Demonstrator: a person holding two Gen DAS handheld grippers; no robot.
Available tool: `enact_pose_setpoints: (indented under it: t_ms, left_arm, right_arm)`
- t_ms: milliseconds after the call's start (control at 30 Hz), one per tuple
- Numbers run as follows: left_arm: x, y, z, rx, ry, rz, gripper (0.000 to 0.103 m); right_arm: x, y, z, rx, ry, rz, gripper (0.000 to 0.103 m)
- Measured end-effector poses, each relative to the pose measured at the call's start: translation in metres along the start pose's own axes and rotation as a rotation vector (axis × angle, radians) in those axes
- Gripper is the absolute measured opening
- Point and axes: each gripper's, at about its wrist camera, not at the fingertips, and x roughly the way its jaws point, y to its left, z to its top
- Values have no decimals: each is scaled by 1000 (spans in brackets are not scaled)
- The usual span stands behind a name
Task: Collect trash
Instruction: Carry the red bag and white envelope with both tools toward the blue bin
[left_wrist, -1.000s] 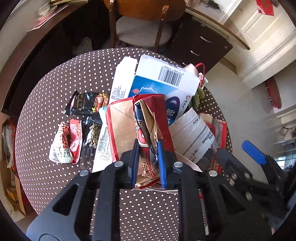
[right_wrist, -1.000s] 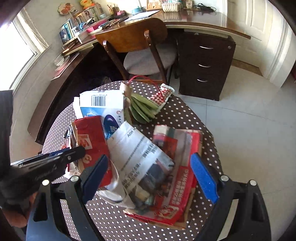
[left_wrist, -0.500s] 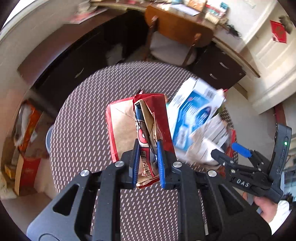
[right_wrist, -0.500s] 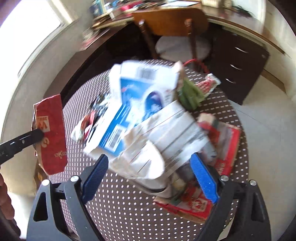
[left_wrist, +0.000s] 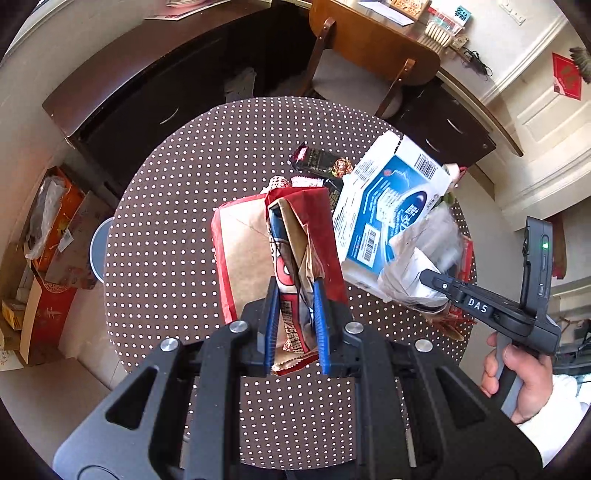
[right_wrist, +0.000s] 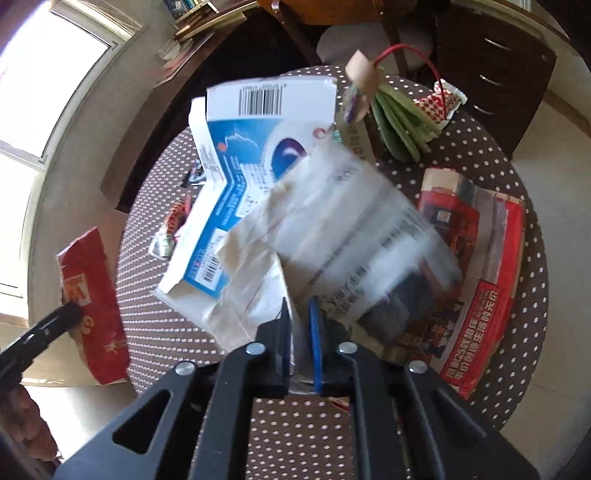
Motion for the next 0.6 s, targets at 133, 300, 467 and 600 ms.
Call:
enact_pose_setpoints:
  t_ms: [133,300,467,600]
  left_arm:
    - [-16,10,-2,-3,-22,-22,18]
    - [-41,32,3,-18,-69,-58,18]
    - [-61,76,12,-25,-115,-75,18]
    - [-69,136,17,-48,-117,-83,17]
  right_arm:
    - [-27,22,1,-42,-39,8,4]
    - [-69,56,3,-68,-129,32,4]
    - [-77,112,13,-124,-197,59,4]
    - [-47,179,16,-170,-193,83,4]
